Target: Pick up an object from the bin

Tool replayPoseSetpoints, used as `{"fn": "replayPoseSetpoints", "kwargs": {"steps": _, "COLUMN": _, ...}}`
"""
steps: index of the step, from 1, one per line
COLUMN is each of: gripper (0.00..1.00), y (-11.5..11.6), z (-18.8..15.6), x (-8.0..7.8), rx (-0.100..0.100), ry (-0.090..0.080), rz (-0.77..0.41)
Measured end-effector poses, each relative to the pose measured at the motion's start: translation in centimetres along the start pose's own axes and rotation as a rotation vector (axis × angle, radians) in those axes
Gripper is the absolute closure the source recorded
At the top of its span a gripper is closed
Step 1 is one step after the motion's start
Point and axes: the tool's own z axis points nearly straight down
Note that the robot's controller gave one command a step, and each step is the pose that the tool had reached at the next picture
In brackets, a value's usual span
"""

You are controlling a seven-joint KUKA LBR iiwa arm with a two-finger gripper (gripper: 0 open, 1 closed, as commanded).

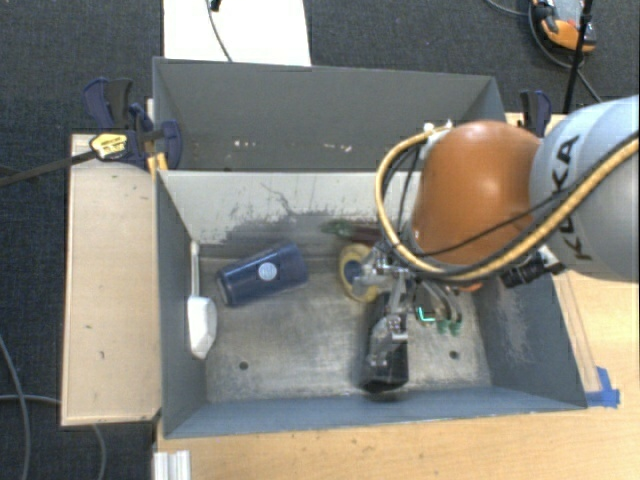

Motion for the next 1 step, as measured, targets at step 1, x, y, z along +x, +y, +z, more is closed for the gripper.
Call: {"fn": "replayPoseSetpoints", "kwargs": {"steps": 1, "gripper": 0.00, "y": -0.04, "z": -0.38, "x": -0.17, "rx": -0.001, "ry": -0.008, "rz": 0.003}}
